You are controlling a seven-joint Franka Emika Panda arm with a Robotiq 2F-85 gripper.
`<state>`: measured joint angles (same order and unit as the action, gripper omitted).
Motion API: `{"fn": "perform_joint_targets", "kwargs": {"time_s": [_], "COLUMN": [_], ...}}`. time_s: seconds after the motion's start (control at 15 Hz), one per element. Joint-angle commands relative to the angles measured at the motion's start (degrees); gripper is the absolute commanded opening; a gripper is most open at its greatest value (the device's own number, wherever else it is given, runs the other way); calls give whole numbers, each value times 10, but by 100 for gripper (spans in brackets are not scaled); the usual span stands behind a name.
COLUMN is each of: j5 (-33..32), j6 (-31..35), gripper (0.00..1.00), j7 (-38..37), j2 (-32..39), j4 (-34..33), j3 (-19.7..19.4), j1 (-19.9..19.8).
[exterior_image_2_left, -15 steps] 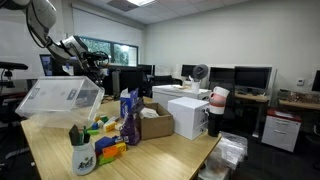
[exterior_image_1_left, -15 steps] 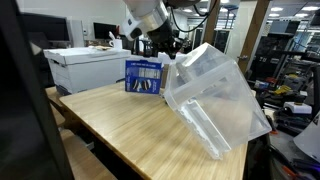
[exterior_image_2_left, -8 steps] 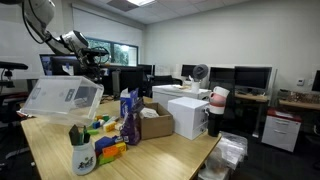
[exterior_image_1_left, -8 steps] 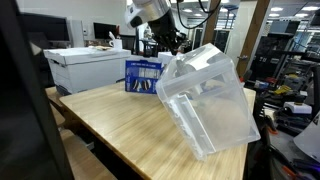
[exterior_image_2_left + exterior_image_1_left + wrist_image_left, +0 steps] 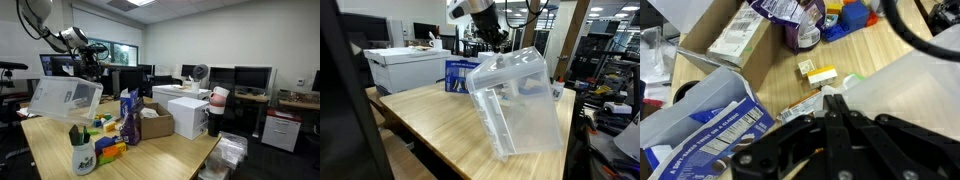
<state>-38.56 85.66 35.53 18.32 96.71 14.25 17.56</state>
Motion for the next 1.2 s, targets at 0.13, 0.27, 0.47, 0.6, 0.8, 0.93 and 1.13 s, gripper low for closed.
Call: {"fn": "perform_joint_targets", "kwargs": {"time_s": [0.13, 0.27, 0.47, 0.6, 0.8, 0.93, 1.13], "j5": [39, 51, 55, 57, 64, 70, 82], "j6": [53, 71, 93, 106, 123, 131, 139], "gripper": [2, 2, 2, 2, 2, 2, 2], "j7": [-88, -121, -168, -194, -234, -251, -259], "j2": [-60, -70, -85, -95, -110, -120, -136], "j4": [62, 76, 100, 115, 141, 156, 172], "j3": [3, 1, -3, -4, -7, -6, -6], "j1": [-20, -23, -24, -24, -24, -24, -25]}}
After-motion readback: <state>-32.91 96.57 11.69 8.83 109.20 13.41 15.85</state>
